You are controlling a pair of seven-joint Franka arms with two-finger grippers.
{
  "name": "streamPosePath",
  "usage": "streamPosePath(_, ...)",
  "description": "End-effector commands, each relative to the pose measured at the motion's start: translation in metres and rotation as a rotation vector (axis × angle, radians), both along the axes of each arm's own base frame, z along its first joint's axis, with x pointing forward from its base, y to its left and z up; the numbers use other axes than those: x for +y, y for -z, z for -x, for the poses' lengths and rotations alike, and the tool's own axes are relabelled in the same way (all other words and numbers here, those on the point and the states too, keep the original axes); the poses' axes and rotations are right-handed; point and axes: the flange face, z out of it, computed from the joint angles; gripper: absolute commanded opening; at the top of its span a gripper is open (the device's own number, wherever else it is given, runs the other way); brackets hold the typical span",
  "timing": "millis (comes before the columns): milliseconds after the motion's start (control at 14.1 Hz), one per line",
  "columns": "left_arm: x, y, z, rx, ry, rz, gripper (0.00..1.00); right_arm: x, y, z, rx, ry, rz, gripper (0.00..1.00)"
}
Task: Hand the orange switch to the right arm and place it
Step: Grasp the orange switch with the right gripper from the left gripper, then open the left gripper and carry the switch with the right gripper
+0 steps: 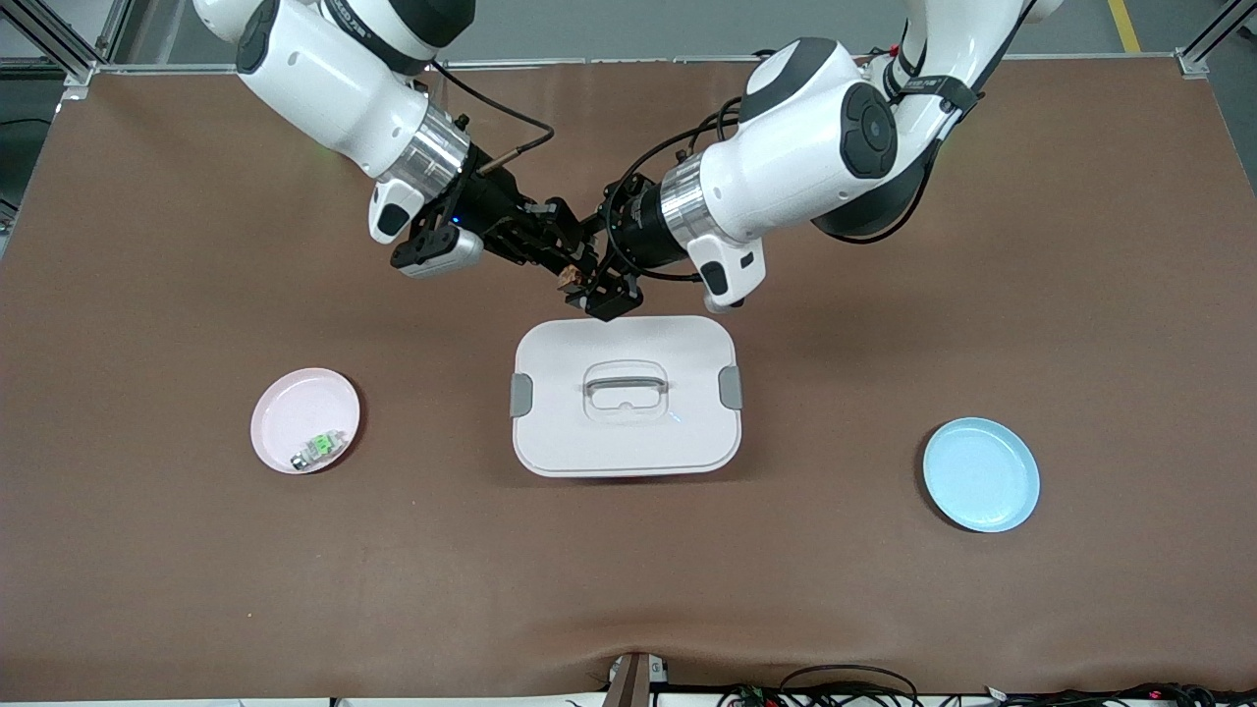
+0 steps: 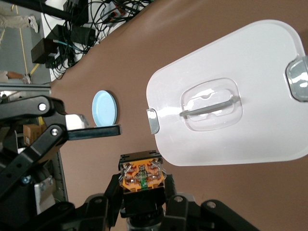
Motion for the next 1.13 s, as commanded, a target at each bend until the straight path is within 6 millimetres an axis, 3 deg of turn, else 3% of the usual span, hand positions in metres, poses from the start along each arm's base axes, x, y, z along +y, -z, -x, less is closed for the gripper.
streamPosePath(0,0.004,-0.006,-0.002,-0.027,-0.008,-0.011,1.00,-0.008,0.005,0.001,-0.063,-0.140,0.066,0.00)
streamPosePath(283,0.011,0.000,-0.005,-0.071,0.018,-0.059,1.00,-0.046,0.013,-0.015,-0.133,-0.352,0.283,0.00)
streamPosePath(495,0.032,0.010,-0.018,-0.148,0.141,-0.087,1.00,-0.076,0.020,-0.025,-0.155,-0.485,0.337,0.00)
streamPosePath(920,0.122,0.023,-0.052,-0.142,0.292,-0.194,1.00,-0.152,0.037,-0.050,-0.246,-0.772,0.545,0.00)
streamPosePath(1061,0.139,0.026,-0.053,-0.224,0.453,-0.275,1.00,-0.181,0.047,-0.059,-0.269,-0.873,0.585,0.00)
